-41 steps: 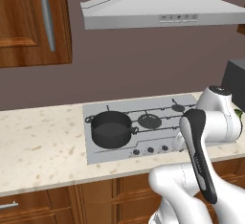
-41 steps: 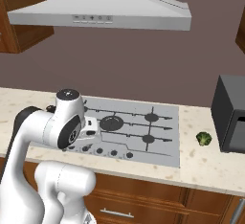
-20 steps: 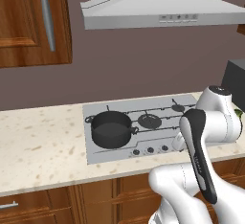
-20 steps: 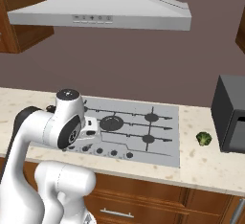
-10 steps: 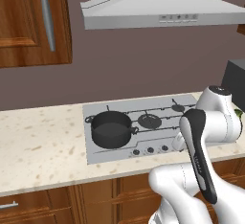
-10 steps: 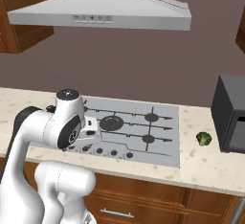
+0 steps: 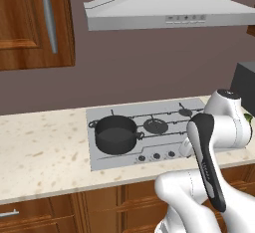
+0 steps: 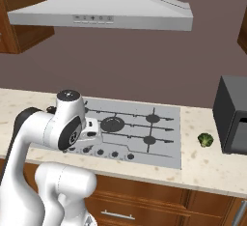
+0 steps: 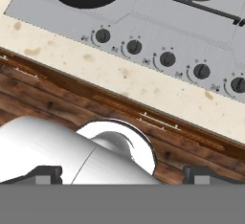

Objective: Turn on the burner for the pot on the stove. Wait thirty seconds for the pot to heat up. Then add the broccoli to the pot.

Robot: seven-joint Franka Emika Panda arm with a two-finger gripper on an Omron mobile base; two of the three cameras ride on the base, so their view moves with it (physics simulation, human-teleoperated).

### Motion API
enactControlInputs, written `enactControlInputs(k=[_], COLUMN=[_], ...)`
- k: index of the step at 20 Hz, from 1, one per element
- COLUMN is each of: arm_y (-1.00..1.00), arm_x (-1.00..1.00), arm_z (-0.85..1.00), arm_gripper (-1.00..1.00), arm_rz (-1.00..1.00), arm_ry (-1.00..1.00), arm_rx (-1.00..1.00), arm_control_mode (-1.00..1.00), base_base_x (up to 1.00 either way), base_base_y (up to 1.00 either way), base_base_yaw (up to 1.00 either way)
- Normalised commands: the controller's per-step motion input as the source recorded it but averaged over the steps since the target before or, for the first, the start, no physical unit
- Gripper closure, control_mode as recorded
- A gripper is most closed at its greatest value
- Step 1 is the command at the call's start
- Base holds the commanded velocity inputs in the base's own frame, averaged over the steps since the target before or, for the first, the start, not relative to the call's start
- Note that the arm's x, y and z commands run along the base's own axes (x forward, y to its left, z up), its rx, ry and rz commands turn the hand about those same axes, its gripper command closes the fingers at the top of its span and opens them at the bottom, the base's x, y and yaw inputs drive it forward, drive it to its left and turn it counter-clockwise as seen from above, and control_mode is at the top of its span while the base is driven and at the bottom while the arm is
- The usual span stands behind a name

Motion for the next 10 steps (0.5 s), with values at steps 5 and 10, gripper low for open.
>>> enactControlInputs(k=[5, 10], arm_y=[0.00, 0.00], arm_x=[0.00, 0.00], arm_z=[0.00, 0.00], arm_gripper=[-1.00, -1.00], arm_rz=[0.00, 0.00], arm_ry=[0.00, 0.00], arm_rx=[0.00, 0.00], arm_control_mode=[-1.00, -1.00], base_base_x=[0.00, 0.00], base_base_y=[0.00, 0.00], base_base_yaw=[0.00, 0.00])
